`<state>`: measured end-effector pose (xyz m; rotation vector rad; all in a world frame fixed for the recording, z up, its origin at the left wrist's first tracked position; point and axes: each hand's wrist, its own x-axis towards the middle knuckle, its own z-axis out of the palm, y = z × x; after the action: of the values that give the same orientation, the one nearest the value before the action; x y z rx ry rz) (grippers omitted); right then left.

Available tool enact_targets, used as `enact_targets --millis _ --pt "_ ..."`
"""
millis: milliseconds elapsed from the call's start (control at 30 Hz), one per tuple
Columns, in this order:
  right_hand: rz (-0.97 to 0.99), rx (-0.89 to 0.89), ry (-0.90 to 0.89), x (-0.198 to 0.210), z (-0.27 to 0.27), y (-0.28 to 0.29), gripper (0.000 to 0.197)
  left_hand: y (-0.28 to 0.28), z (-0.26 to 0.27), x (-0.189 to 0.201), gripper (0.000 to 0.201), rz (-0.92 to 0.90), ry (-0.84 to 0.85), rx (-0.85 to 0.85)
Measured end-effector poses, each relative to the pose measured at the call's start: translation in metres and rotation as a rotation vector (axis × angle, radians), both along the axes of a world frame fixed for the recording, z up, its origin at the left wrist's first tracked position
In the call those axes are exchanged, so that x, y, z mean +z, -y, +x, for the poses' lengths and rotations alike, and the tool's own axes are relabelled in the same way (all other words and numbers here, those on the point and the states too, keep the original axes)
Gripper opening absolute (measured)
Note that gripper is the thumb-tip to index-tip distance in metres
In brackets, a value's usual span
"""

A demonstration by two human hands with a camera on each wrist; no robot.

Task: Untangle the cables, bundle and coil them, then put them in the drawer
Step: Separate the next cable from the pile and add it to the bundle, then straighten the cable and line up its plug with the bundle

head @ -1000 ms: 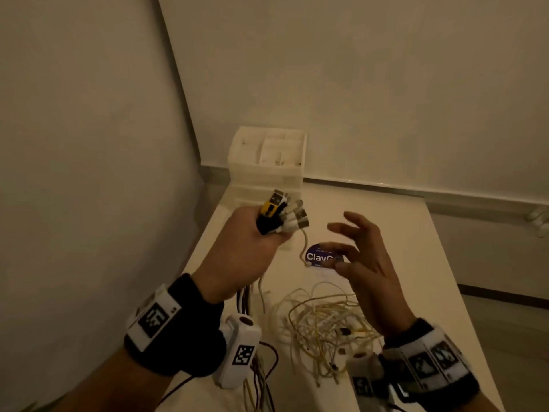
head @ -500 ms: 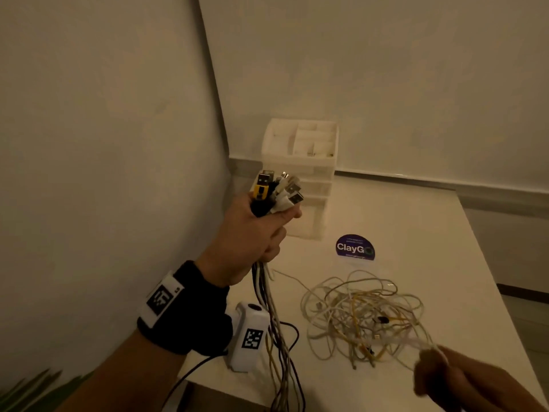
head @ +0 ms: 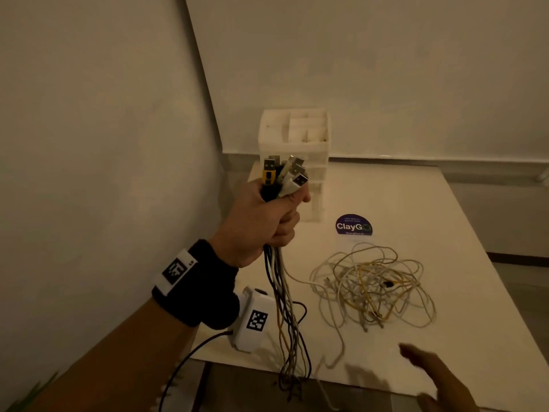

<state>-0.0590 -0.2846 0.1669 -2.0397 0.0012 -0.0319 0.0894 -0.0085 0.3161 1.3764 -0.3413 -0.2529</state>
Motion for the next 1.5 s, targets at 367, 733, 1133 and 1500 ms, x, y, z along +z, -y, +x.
enact_targets --millis 367,733,1133,1500 --pt "0.164 0.462 -0.072 0.079 0.077 -0.166 0.033 0.010 -0.046 0.002 0.014 0.057 0.044 0.039" --pt "0.103 0.302 -0.307 -0.013 0.037 -0.166 0.059 -0.006 -0.062 0.015 0.024 -0.163 0.108 0.004" --pt "0.102 0.158 -0.518 -0.085 0.022 -0.149 0.051 0.003 -0.057 0.037 0.027 -0.346 0.168 -0.038" --pt "-0.062 0.260 -0.560 -0.097 0.013 -0.124 0.050 0.009 -0.047 0.037 0.025 -0.332 0.137 0.059"
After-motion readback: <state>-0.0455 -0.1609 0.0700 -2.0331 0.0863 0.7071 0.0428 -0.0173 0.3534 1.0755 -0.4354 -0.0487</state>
